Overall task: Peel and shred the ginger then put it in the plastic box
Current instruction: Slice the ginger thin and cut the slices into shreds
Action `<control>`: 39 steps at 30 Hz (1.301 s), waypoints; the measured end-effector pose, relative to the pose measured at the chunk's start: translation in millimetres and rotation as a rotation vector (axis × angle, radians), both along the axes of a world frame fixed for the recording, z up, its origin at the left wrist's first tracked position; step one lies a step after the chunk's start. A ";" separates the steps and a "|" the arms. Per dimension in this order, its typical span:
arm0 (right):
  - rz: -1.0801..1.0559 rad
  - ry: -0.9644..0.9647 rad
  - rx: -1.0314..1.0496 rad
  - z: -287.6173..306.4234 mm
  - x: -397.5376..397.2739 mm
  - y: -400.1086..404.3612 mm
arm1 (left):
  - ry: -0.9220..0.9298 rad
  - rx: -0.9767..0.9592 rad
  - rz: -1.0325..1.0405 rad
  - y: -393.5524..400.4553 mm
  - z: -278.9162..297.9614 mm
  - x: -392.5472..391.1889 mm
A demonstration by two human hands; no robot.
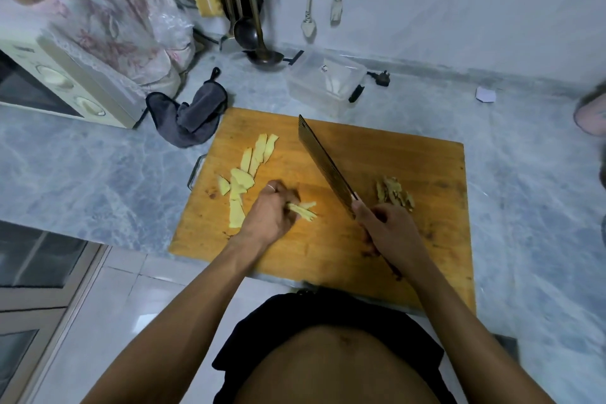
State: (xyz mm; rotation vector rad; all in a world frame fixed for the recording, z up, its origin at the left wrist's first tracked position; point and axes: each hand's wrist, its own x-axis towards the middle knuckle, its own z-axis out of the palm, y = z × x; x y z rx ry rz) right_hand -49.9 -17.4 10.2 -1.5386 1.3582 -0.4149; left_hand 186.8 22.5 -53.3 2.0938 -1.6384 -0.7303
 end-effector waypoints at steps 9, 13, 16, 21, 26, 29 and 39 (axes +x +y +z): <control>-0.011 0.030 -0.005 -1.6 -8.2 -9.0 | -0.036 -0.067 0.047 -26.7 -6.4 -11.4; -0.018 0.019 -0.033 5.1 -14.6 -20.8 | -0.058 -0.075 0.041 -66.1 -2.4 -7.3; -0.021 0.022 -0.053 9.3 -18.1 -30.1 | -0.066 -0.057 0.033 -97.6 2.7 0.5; -0.061 0.023 -0.058 12.2 -14.9 -41.3 | -0.051 -0.045 0.041 -135.0 9.1 11.9; -0.055 -0.005 -0.059 9.9 -11.0 -43.5 | -0.034 -0.043 0.002 -132.8 19.5 15.5; -0.045 -0.004 -0.047 8.7 -7.2 -41.7 | -0.028 -0.136 0.030 -120.7 27.0 20.4; -0.054 -0.005 -0.047 10.3 0.2 -31.7 | -0.030 0.011 0.051 -110.3 33.5 12.1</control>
